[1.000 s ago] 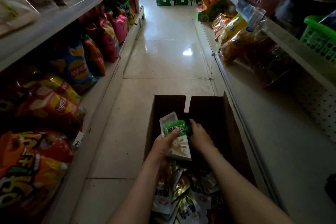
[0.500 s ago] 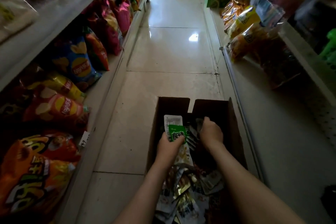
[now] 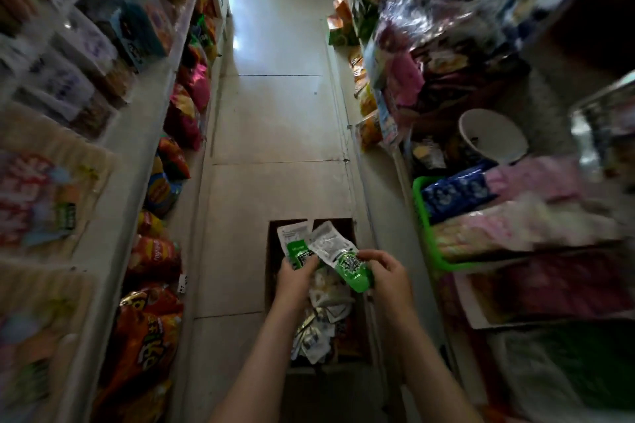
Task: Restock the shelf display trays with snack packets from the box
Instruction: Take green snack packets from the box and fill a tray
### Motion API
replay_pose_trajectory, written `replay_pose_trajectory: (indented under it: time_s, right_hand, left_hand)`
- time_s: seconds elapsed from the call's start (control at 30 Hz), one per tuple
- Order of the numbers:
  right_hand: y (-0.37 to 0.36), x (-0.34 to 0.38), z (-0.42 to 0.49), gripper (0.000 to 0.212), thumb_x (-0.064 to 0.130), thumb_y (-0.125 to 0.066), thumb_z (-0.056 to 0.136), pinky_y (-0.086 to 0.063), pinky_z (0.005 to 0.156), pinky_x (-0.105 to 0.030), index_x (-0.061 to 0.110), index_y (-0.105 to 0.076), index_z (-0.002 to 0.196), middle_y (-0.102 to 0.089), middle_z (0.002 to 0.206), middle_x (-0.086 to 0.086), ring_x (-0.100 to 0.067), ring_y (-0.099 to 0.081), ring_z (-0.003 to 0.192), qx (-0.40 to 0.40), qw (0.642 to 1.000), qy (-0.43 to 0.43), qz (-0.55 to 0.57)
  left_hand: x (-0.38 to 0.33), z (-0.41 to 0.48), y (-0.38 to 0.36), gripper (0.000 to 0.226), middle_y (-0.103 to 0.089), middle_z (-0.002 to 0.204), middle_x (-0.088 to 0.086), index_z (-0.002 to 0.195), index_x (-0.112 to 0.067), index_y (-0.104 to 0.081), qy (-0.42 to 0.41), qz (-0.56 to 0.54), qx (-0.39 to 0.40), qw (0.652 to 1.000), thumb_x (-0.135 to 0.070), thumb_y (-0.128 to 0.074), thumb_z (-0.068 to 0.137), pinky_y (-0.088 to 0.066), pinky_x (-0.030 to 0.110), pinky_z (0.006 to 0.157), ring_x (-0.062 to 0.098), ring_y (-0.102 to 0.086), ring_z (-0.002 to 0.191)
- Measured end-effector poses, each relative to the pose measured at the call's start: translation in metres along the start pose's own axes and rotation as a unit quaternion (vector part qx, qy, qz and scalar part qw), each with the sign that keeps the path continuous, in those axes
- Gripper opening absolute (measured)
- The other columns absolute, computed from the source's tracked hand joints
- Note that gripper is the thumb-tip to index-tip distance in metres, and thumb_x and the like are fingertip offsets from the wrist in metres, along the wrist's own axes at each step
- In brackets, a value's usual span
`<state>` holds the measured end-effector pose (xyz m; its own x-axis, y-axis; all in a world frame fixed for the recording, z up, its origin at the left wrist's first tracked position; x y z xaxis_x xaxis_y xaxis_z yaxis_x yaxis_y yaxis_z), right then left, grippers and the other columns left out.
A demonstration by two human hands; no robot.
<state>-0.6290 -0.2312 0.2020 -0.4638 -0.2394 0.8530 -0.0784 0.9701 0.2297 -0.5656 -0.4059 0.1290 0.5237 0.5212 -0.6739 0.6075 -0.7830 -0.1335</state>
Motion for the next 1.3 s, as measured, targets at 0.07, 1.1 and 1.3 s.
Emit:
replay_pose_trajectory:
  time_s: [0.07,1.1,1.3]
  right_hand:
    - [0.027,0.035,-0.037,0.031,-0.006,-0.045,0.091,-0.047,0.048,-0.014,0.013,-0.067,0.081,-0.067,0.083,-0.008,-0.002,-0.063,0.058,-0.001,1.0,-0.003,0.011]
    - [0.328,-0.034,-0.123,0.042,0.034,-0.048,0.099,-0.047,0.087,-0.036,0.006,-0.053,0.13,-0.064,0.114,-0.011,-0.027,-0.058,0.107,-0.167,0.948,-0.074,-0.262]
    - [0.347,-0.056,-0.066,0.038,0.039,-0.049,0.097,-0.022,0.101,-0.036,0.016,-0.053,0.128,-0.059,0.122,-0.007,-0.021,-0.043,0.124,-0.141,0.83,-0.115,-0.528]
  left_hand:
    - [-0.019,-0.048,-0.021,0.054,-0.07,0.11,0.013,0.121,-0.018,-0.056,0.023,-0.013,0.03,0.999,-0.032,-0.079,0.075,-0.055,0.056,0.084,0.034,-0.069,0.097]
    - [0.074,-0.21,-0.207,0.025,-0.07,0.102,-0.002,0.113,-0.028,-0.055,-0.002,0.187,0.238,0.953,-0.025,-0.066,0.091,-0.058,0.027,0.065,0.013,-0.071,0.085]
    - [0.094,-0.188,-0.202,0.048,-0.069,0.113,0.002,0.131,-0.022,-0.052,-0.006,0.175,0.225,0.959,-0.031,-0.069,0.087,-0.059,0.043,0.079,0.019,-0.072,0.092]
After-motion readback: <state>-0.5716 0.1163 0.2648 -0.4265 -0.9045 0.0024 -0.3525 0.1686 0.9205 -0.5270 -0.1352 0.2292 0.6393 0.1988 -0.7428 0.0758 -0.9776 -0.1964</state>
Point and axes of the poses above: each hand's wrist, its own z-axis towards the middle knuckle, its own y-axis out of the back of the hand, x = y × z, the point moved 10 cm from there along z, towards the middle knuckle
